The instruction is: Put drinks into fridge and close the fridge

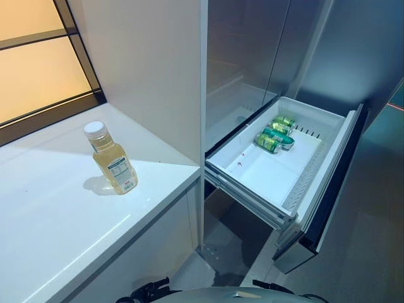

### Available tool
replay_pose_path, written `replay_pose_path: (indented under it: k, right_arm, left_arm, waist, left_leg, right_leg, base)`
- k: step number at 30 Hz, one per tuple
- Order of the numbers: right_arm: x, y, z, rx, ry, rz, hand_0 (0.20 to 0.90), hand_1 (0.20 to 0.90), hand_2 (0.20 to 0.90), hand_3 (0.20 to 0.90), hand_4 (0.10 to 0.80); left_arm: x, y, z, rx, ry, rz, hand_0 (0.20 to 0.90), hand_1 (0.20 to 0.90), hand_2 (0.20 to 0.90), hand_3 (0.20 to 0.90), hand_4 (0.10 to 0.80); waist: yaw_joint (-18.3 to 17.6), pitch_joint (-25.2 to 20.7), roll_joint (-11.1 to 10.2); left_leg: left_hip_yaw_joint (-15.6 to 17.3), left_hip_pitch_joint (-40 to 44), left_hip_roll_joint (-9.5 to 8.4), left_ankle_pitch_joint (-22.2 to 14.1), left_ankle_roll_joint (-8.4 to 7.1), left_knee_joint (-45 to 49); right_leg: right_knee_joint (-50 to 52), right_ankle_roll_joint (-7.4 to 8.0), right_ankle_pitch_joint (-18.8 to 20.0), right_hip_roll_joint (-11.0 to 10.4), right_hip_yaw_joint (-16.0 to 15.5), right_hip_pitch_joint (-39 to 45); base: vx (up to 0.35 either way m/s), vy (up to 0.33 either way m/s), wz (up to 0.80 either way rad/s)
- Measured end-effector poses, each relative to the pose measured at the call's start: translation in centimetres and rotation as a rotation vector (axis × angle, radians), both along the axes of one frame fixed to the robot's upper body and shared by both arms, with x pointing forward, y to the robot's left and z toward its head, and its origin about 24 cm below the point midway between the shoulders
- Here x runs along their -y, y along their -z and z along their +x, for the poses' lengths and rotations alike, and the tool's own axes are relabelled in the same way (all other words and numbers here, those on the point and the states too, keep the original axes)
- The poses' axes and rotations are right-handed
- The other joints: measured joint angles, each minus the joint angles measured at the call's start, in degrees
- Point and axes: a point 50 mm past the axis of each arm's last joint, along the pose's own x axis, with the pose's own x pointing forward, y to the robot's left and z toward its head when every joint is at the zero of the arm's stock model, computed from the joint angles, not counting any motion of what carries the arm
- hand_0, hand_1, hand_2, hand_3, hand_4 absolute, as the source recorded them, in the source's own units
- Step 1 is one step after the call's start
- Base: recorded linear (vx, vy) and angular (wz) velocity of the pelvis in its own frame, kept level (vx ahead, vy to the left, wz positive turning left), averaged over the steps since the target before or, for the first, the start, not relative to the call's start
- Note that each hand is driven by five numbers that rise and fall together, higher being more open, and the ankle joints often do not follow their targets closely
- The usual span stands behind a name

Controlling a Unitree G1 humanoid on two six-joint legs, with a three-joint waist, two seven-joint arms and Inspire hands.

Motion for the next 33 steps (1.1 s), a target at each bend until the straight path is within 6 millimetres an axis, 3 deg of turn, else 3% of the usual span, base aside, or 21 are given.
replay_pose_path:
  k: [13, 19, 27, 33]
  right_arm:
    - [0.0, 0.0, 0.0, -0.001, 0.000, 0.000, 0.900, 0.900, 0.900, 0.900, 0.800]
    - [0.0, 0.0, 0.1, 0.000, -0.002, -0.001, 0.900, 0.900, 0.900, 0.900, 0.800]
    - [0.8, -0.4, 0.8, 0.019, -0.017, -0.001, 0.900, 0.900, 0.900, 0.900, 0.800]
    - [1.3, -0.7, 1.3, 0.036, -0.034, -0.016, 0.900, 0.900, 0.900, 0.900, 0.800]
  left_arm:
    - [-0.2, -0.3, 1.1, 0.122, 0.015, 0.101, 0.900, 0.900, 0.900, 0.900, 0.800]
    - [0.9, -1.2, 3.2, 0.273, 0.213, 0.087, 0.900, 0.900, 0.900, 0.900, 0.800]
    - [4.4, -4.4, 8.0, 0.386, 0.485, -0.321, 0.900, 0.900, 0.900, 0.900, 0.800]
    - [7.4, -9.1, 10.3, 0.392, 0.540, -0.755, 0.900, 0.900, 0.900, 0.900, 0.800]
  waist:
    - [0.00, 0.01, -0.02]
    - [-0.04, 0.06, 0.03]
    - [-0.57, 1.11, 1.23]
    - [-1.19, 2.20, 2.58]
  left_leg:
    - [0.00, 0.20, 0.01, 0.20, 0.31, 0.00]
    - [0.14, 0.17, 0.00, 0.21, 0.33, 0.00]
    - [0.30, 0.18, 0.00, 0.25, 0.34, -0.01]
    - [0.21, 0.20, 0.07, 0.30, 0.27, -0.02]
  right_leg:
    - [0.00, 0.00, 0.00, 0.01, 0.03, 0.18]
    - [0.00, 0.00, 0.00, 0.02, 0.25, 0.05]
    - [0.00, 0.01, 0.01, 0.04, 0.65, -0.06]
    - [-0.01, 0.02, 0.01, 0.10, 0.63, -0.02]
  base:
    - [0.000, 0.000, 0.00]
    - [-0.004, 0.004, -0.01]
    - [-0.013, 0.019, -0.02]
    - [0.000, 0.000, 0.00]
